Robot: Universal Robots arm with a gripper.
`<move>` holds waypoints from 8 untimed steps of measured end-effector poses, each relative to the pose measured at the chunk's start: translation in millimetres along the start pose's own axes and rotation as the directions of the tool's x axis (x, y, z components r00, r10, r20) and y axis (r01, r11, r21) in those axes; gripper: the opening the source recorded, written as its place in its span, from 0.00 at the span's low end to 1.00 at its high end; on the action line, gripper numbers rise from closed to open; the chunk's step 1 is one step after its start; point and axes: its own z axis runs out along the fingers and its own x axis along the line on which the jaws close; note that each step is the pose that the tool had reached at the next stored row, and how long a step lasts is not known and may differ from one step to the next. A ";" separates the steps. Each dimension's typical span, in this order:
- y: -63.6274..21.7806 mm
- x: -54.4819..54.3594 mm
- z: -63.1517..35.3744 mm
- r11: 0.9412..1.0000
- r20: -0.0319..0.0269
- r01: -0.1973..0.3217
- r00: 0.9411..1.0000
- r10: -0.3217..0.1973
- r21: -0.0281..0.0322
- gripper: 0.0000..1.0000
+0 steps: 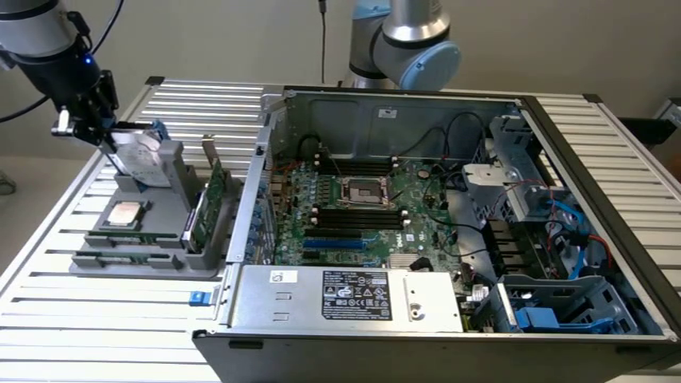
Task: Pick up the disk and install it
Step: 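Pick up the disk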
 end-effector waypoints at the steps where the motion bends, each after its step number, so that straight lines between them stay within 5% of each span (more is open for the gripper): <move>1: 0.0 0.5 0.0 1.000 0.000 0.000 1.000 0.000 0.000 0.35; 8: -0.1 2.0 -0.3 1.000 0.000 0.000 1.000 0.000 0.000 0.35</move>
